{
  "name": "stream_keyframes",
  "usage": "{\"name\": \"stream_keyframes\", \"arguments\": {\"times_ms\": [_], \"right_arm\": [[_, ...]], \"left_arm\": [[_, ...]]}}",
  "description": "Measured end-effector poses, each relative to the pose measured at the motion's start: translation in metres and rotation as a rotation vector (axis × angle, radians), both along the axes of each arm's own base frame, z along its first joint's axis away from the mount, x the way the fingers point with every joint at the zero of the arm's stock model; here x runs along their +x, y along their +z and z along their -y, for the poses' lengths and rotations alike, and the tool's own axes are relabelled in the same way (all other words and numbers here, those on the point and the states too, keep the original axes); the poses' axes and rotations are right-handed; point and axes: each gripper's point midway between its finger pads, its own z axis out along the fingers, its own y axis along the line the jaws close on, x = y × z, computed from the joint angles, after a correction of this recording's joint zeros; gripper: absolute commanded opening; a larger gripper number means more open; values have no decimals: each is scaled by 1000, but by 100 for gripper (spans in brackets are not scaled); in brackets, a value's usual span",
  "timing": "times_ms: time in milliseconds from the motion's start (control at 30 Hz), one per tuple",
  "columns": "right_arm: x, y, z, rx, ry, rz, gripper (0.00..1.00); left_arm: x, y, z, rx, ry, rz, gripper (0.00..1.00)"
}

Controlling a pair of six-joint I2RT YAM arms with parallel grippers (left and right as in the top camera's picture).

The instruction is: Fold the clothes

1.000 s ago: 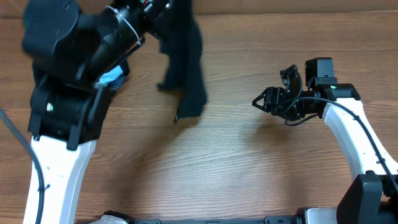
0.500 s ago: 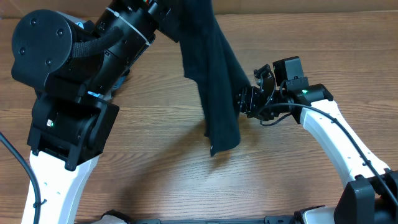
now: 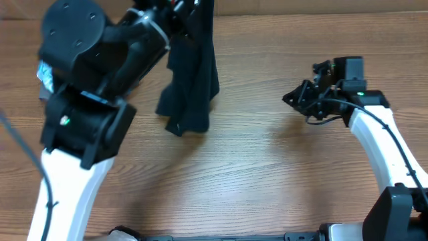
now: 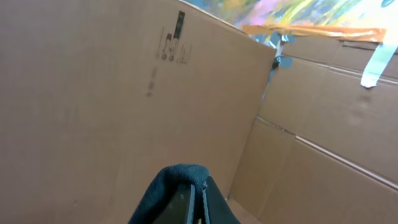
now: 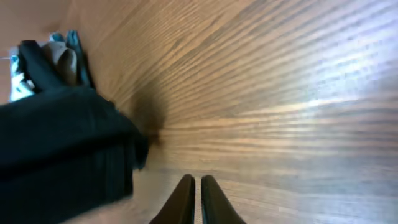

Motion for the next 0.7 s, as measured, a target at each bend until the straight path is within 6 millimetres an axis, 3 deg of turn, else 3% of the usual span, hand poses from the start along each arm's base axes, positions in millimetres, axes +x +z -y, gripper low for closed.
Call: {"name": "stream_keyframes", "arguments": {"times_ms": [167,300,400,567,700], "right_arm": [[-24,6,-17,133,52,-96,61],[-35,16,-45,215,137,-106,65],[-40,19,-68,220,209,-83,70],[-55,12,-100,158,283,-100,73],[-53,5,-104,97,266,-94,73]], "left_arm": [[18,-2,38,-20,-6,53,4],[26,-9,62,8,58,89,4],[28,-12,68,36,129,106,4],[36,-9,51,78,272,137,4],[41,-9,40,115,357,148,4]]}}
